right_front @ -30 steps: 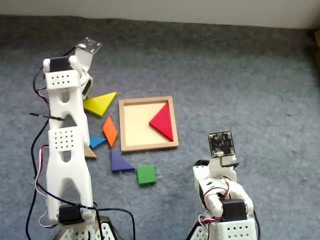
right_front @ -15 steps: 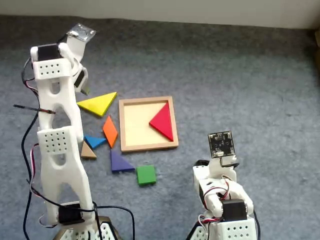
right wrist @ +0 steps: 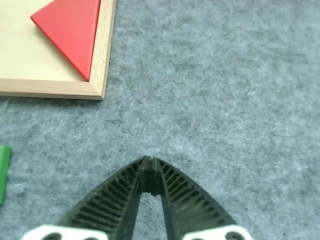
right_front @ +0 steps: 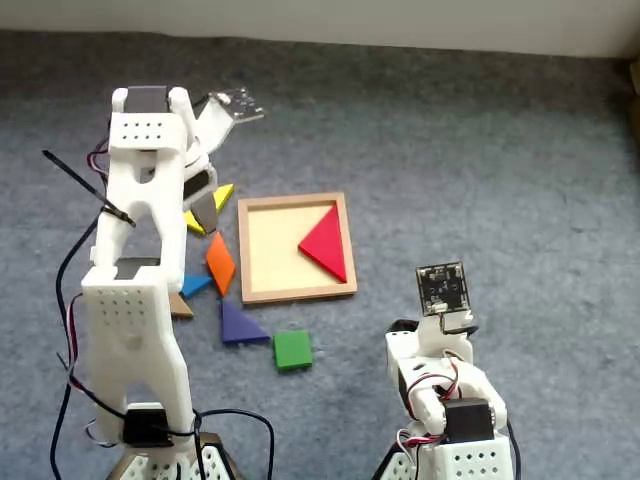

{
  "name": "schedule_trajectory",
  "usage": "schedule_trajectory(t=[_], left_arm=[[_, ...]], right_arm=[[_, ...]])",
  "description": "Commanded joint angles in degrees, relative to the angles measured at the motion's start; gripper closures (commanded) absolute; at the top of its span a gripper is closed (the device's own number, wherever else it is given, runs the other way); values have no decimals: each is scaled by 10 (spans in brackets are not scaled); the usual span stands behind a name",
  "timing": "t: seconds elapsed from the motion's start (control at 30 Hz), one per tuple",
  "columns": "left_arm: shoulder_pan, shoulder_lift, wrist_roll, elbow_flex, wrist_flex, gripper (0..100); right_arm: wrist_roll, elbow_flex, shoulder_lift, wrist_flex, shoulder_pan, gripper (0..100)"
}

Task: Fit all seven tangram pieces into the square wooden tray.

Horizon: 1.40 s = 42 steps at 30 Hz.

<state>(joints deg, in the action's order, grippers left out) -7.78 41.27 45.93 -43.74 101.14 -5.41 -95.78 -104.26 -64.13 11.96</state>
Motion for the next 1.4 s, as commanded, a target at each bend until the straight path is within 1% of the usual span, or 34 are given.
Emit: schedule_trajectory(t=[0.0,0.17,0.37,0.63,1.0,1.27,1.37], left_arm=[[6,-1,4,-1,-52,716],[1,49,7,-2,-91,716],[0,94,7,-2,-110,716],[-26,132,7,-2,-163,713],[-29,117,5,-1,-163,716],[-41,166,7,-16,-162,718],[-39,168,8,-28,-161,746]], right_arm=[[-6,-66,-2,-2,-7,981],[-6,-66,-2,-2,-7,981],[-6,-66,-2,-2,-7,981],[-6,-66,-2,-2,-7,981],[-6,-66,-2,-2,-7,981],[-6,-66,-2,-2,-7,981],[-6,-66,-2,-2,-7,981]])
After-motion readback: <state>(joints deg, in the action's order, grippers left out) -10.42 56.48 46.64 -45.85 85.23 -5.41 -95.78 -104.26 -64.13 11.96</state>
